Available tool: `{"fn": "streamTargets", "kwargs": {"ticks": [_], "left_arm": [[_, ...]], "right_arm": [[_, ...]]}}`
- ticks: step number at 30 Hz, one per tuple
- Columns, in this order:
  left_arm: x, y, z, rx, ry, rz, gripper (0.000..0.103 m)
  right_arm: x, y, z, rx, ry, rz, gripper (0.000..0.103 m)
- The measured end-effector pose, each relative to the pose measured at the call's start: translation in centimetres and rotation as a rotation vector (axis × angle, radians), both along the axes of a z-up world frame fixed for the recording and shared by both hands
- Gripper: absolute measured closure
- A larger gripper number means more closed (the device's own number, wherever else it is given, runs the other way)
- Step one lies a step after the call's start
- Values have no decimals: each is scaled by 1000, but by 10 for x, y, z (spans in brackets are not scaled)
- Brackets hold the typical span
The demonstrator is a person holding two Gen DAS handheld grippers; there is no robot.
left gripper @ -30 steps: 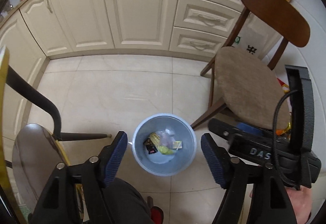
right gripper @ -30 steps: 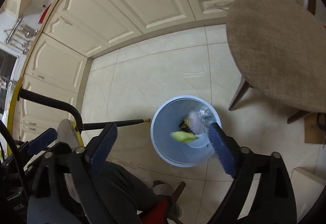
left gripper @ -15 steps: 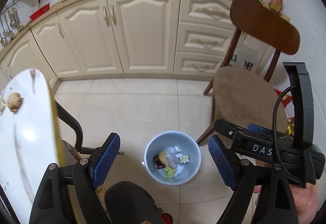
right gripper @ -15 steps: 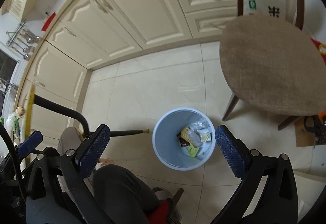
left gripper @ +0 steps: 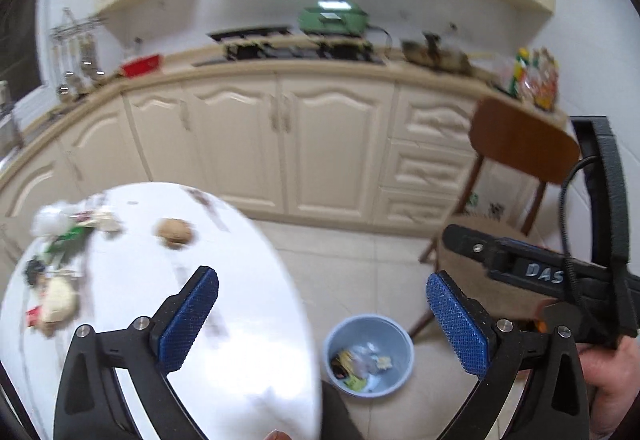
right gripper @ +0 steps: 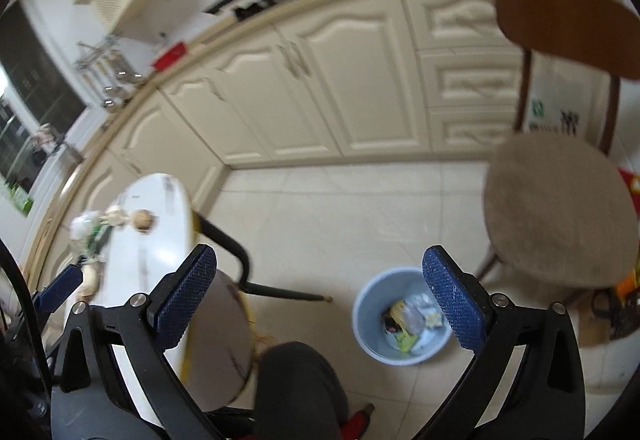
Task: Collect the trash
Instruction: 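Swing both tools back over the table toward the trash pile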
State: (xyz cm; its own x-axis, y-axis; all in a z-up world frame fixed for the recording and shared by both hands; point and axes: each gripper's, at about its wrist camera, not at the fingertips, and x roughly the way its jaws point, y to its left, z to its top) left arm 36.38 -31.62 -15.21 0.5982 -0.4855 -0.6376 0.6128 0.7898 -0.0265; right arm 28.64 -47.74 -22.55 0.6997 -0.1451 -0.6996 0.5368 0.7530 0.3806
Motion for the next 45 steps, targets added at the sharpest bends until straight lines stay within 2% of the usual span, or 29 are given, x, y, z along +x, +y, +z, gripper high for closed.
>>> {"fn": "streamTargets", "kwargs": {"ticks": [5, 10, 19, 32, 38, 45], "left_arm": [[-16, 81, 17, -54, -35, 110, 1], [-41, 144, 34, -79, -86, 204, 1], [-94, 238, 55, -105, -171, 365, 1], [-153, 297, 63, -129, -217, 570, 1], [-152, 302, 63, -130, -201, 607, 1], [-120, 310, 49, -110, -136, 634, 1]], "right_arm": [[24, 50, 42, -66, -59, 83, 0], [51, 110, 77, -121, -114, 182, 0], [86, 207, 109, -192, -176, 344, 0], [101, 318, 143, -334, -249, 513, 0], [108, 342, 139, -359, -239, 563, 0], [134, 348, 115, -353, -171, 588, 0]]}}
